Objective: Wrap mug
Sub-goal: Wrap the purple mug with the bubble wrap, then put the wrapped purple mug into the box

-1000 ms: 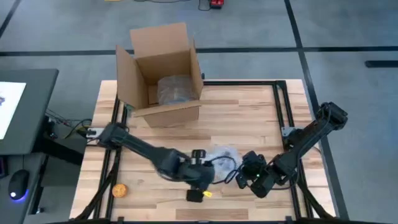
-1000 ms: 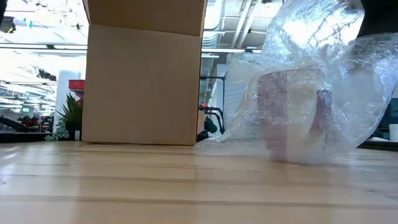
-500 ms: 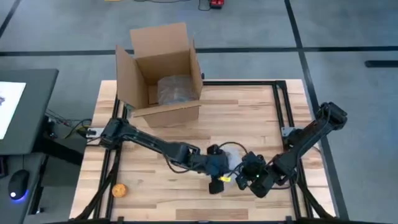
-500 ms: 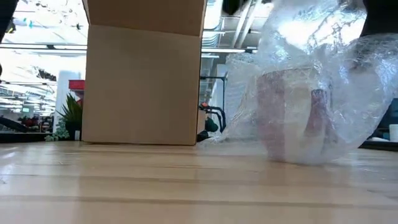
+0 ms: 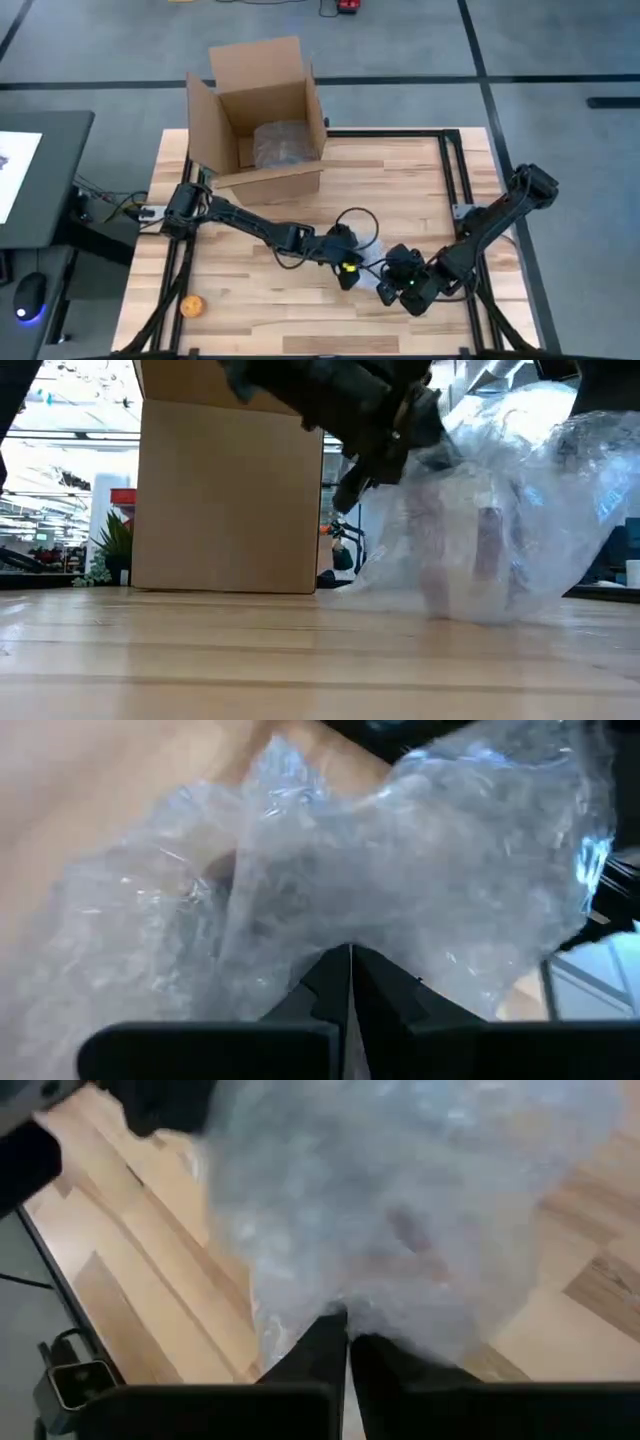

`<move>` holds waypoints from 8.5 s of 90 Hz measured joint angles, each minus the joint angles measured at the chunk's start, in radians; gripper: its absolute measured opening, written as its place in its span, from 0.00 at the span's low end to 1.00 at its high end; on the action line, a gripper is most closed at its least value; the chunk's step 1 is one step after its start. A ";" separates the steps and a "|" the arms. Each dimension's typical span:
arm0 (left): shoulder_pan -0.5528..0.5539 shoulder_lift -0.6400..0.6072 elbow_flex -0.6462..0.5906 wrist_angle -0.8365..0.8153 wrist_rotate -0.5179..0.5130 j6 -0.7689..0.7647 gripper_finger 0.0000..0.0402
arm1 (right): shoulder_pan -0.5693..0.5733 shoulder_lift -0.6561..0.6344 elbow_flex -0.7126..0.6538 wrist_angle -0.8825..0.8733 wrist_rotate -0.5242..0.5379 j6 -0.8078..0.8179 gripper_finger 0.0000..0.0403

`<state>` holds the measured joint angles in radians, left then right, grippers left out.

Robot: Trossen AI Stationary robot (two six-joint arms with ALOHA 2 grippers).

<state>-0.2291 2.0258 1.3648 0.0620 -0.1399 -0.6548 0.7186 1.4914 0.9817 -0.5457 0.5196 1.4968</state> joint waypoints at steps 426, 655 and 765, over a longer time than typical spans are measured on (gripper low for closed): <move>-0.009 0.039 0.608 -0.922 -0.107 0.247 0.00 | -0.778 -0.179 0.077 -0.327 -0.596 -0.631 0.64; -0.484 -0.486 0.850 -1.508 -0.995 0.001 0.00 | -1.086 0.598 1.331 0.185 -0.668 -1.128 0.08; -0.278 -0.580 0.851 -1.634 -1.255 0.066 0.00 | -1.002 0.510 1.372 -0.882 -0.766 -1.316 0.08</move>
<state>-0.5073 1.4463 2.2161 -1.5715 -1.3950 -0.5884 -0.2832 2.0012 2.3535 -1.4280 -0.2463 0.1807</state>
